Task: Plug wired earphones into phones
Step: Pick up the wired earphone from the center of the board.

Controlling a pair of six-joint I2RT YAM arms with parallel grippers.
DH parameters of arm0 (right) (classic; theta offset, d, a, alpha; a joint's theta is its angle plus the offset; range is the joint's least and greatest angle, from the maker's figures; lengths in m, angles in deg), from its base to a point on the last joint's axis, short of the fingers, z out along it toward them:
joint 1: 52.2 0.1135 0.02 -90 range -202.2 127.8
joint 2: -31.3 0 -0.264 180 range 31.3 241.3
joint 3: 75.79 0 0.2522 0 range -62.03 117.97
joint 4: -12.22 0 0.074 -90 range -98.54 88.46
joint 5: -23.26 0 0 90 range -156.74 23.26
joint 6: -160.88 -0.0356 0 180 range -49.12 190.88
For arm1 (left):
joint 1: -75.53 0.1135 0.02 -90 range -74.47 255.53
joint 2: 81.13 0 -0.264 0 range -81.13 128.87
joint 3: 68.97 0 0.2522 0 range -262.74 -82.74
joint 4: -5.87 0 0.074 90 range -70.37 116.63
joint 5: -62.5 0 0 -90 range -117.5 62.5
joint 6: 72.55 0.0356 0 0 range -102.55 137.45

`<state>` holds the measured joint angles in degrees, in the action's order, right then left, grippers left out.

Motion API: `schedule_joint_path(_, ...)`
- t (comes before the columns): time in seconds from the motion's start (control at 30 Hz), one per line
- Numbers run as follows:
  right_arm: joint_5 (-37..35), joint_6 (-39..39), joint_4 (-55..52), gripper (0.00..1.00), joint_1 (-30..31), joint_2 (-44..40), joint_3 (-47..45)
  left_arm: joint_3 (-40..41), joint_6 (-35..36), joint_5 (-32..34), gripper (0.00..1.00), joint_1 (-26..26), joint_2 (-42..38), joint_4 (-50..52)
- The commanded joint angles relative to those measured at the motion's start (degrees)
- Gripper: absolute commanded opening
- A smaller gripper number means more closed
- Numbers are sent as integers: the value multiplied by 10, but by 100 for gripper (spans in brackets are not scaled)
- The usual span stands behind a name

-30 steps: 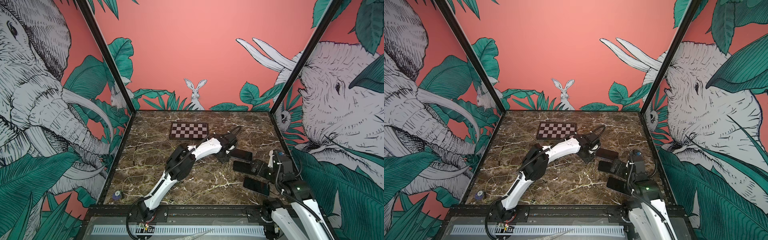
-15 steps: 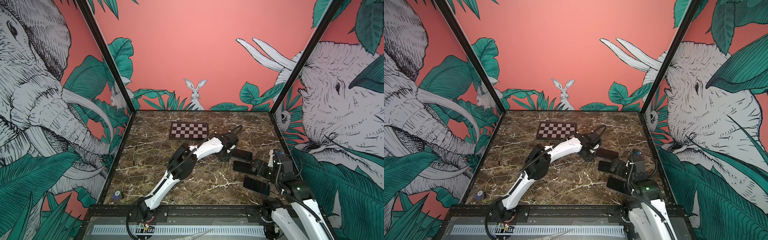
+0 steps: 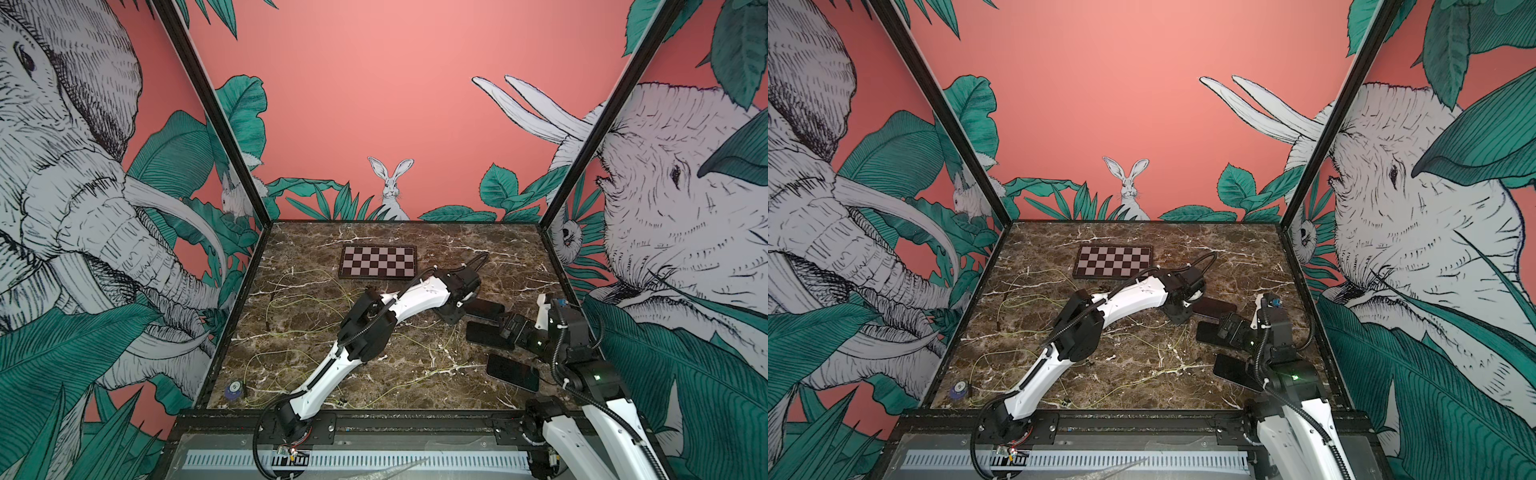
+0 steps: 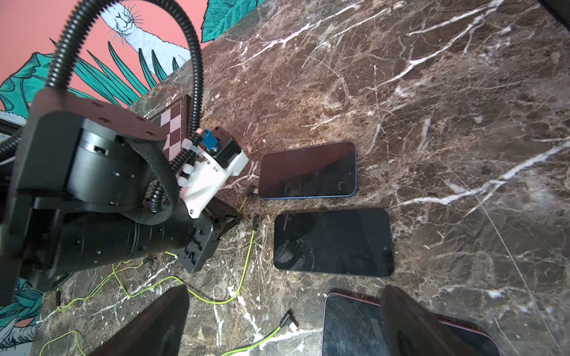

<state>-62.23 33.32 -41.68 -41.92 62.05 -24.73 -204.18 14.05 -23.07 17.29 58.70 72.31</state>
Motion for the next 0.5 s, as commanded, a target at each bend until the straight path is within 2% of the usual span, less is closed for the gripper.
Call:
schedule_joint_path(0.0, -6, -11, 8, 99, -2, -7, 24, 2, 4, 9, 16, -8, 23, 42)
schedule_joint_path(0.23, -28, -24, -3, 96, -1, -32, 41, 2, 3, 15, 9, -10, 30, 40)
schedule_joint_path(0.33, -29, -30, 22, 91, -1, -53, 32, 4, 15, 9, 1, -10, 27, 37)
schedule_joint_path(0.47, -16, -33, 68, 92, -2, -78, 27, -2, 19, 8, 0, -10, 19, 36)
